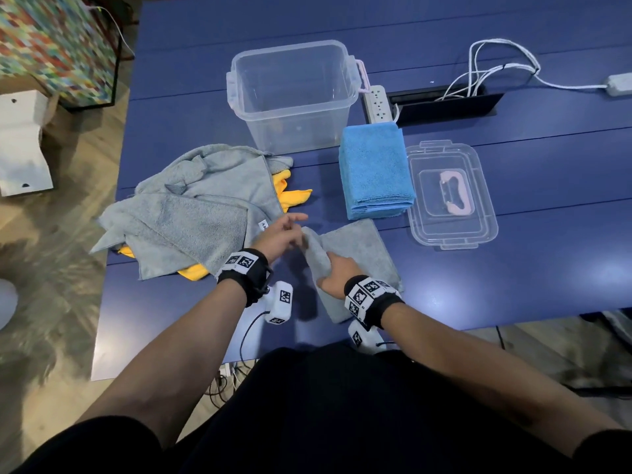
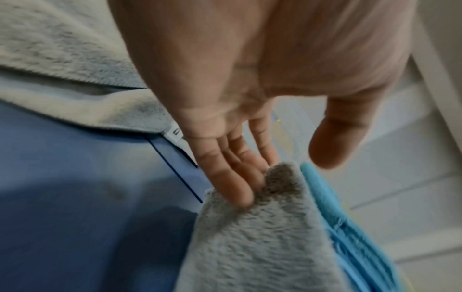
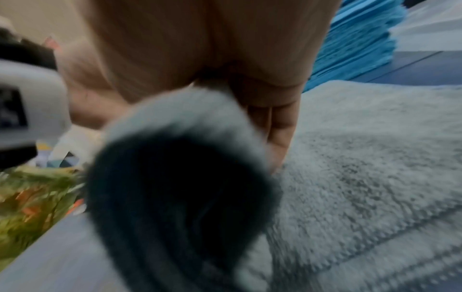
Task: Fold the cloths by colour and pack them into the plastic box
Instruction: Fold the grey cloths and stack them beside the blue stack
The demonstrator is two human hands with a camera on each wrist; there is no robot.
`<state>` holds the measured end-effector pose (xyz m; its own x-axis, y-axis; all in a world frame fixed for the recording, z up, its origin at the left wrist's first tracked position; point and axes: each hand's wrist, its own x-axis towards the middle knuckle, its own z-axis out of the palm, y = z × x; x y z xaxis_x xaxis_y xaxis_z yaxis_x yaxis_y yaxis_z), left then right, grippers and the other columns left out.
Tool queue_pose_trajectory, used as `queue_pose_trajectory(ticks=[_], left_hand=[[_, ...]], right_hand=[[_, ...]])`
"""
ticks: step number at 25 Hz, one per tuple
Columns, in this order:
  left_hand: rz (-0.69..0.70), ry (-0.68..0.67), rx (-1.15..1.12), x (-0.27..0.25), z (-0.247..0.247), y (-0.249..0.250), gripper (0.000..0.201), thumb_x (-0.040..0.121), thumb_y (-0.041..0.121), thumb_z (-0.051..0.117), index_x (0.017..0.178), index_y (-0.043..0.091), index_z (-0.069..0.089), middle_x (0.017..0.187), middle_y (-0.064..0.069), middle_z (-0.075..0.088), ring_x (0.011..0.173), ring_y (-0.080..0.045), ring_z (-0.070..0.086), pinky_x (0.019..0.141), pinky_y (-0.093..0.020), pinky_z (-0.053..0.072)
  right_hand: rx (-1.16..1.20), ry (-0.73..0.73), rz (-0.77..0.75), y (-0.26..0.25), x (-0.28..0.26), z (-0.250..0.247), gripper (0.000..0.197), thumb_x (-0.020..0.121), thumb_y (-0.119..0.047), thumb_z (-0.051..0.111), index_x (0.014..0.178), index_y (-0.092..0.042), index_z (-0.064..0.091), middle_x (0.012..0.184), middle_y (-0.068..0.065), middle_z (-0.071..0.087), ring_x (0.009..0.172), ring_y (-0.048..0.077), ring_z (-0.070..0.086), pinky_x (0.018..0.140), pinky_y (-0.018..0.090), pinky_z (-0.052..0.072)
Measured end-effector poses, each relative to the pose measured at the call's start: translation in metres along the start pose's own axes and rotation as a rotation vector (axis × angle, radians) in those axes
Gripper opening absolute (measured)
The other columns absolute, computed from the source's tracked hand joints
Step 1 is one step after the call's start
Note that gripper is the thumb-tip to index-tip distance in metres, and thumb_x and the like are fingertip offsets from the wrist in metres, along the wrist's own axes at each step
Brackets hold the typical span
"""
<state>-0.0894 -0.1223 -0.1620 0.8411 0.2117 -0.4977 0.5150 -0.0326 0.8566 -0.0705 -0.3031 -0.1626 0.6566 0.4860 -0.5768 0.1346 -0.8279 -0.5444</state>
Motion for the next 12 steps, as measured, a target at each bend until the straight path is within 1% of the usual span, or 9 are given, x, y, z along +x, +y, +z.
queue_pose_trajectory(ticks=[1, 2, 3, 4, 6, 8, 9, 11, 12], left_hand=[[0.089, -0.029, 0.181, 0.004, 0.000, -0.003, 0.056, 0.069, 0.012, 0.064, 0.123, 0.021, 0.058, 0.108, 0.002, 0.055, 0.097, -0.010, 0.055, 0.081, -0.024, 0.049], [0.171, -0.082, 0.373, 0.006, 0.002, -0.004, 0.058, 0.067, 0.014, 0.068, 0.124, 0.022, 0.060, 0.119, 0.004, 0.052, 0.111, -0.008, 0.051, 0.093, -0.024, 0.044], [0.224, -0.158, 0.509, 0.009, 0.008, -0.007, 0.053, 0.066, 0.016, 0.071, 0.119, 0.022, 0.063, 0.123, 0.004, 0.052, 0.120, -0.008, 0.048, 0.100, -0.024, 0.039], [0.218, -0.214, 0.570, 0.011, 0.012, -0.010, 0.043, 0.065, 0.020, 0.070, 0.108, 0.023, 0.065, 0.119, 0.004, 0.057, 0.119, -0.010, 0.051, 0.101, -0.026, 0.038], [0.138, -0.204, 0.553, 0.009, 0.022, -0.008, 0.027, 0.064, 0.027, 0.062, 0.090, 0.023, 0.065, 0.099, 0.004, 0.068, 0.099, -0.014, 0.062, 0.090, -0.031, 0.047], [0.146, -0.137, 0.558, 0.014, 0.029, -0.014, 0.027, 0.069, 0.033, 0.061, 0.089, 0.016, 0.065, 0.091, -0.003, 0.068, 0.089, -0.021, 0.062, 0.084, -0.036, 0.049], [0.164, -0.106, 0.587, 0.014, 0.032, -0.016, 0.026, 0.073, 0.037, 0.063, 0.088, 0.015, 0.063, 0.090, -0.006, 0.066, 0.088, -0.023, 0.060, 0.082, -0.036, 0.047], [0.144, -0.073, 0.589, 0.016, 0.037, -0.021, 0.021, 0.087, 0.037, 0.065, 0.088, 0.016, 0.062, 0.085, -0.003, 0.063, 0.083, -0.022, 0.058, 0.077, -0.033, 0.044], [0.129, -0.065, 0.577, 0.017, 0.039, -0.024, 0.020, 0.091, 0.036, 0.062, 0.092, 0.016, 0.063, 0.084, 0.001, 0.062, 0.082, -0.020, 0.058, 0.075, -0.031, 0.044]], right_hand=[[0.038, -0.001, -0.004, 0.005, 0.000, -0.005, 0.041, 0.082, -0.021, 0.062, 0.122, -0.017, 0.056, 0.112, 0.010, 0.065, 0.104, 0.031, 0.061, 0.079, 0.025, 0.043], [0.054, -0.014, -0.006, 0.009, 0.000, -0.009, 0.038, 0.082, -0.018, 0.061, 0.120, -0.019, 0.058, 0.111, 0.009, 0.066, 0.103, 0.030, 0.061, 0.079, 0.026, 0.044], [0.055, -0.029, -0.013, 0.014, 0.000, -0.014, 0.039, 0.081, -0.017, 0.061, 0.120, -0.021, 0.059, 0.110, 0.009, 0.066, 0.102, 0.030, 0.062, 0.081, 0.027, 0.046], [0.040, -0.050, -0.002, 0.019, 0.001, -0.017, 0.041, 0.081, -0.018, 0.061, 0.121, -0.022, 0.059, 0.110, 0.008, 0.067, 0.101, 0.029, 0.062, 0.082, 0.029, 0.047], [0.059, -0.066, 0.044, 0.029, 0.001, -0.024, 0.046, 0.081, -0.018, 0.060, 0.126, -0.025, 0.058, 0.109, 0.007, 0.066, 0.100, 0.028, 0.062, 0.083, 0.030, 0.048], [0.117, -0.062, 0.127, 0.043, 0.001, -0.030, 0.044, 0.080, -0.020, 0.059, 0.123, -0.030, 0.058, 0.105, 0.004, 0.068, 0.097, 0.026, 0.063, 0.082, 0.031, 0.051], [0.148, -0.055, 0.165, 0.051, 0.002, -0.033, 0.038, 0.079, -0.022, 0.060, 0.115, -0.032, 0.060, 0.103, 0.003, 0.068, 0.095, 0.025, 0.063, 0.082, 0.031, 0.052], [0.200, -0.064, 0.247, 0.065, 0.004, -0.039, 0.023, 0.077, -0.024, 0.063, 0.099, -0.027, 0.060, 0.098, 0.003, 0.066, 0.089, 0.022, 0.062, 0.078, 0.031, 0.052], [0.196, -0.089, 0.273, 0.070, 0.002, -0.043, 0.020, 0.077, -0.022, 0.064, 0.097, -0.022, 0.060, 0.095, 0.002, 0.064, 0.086, 0.019, 0.059, 0.073, 0.028, 0.050]])
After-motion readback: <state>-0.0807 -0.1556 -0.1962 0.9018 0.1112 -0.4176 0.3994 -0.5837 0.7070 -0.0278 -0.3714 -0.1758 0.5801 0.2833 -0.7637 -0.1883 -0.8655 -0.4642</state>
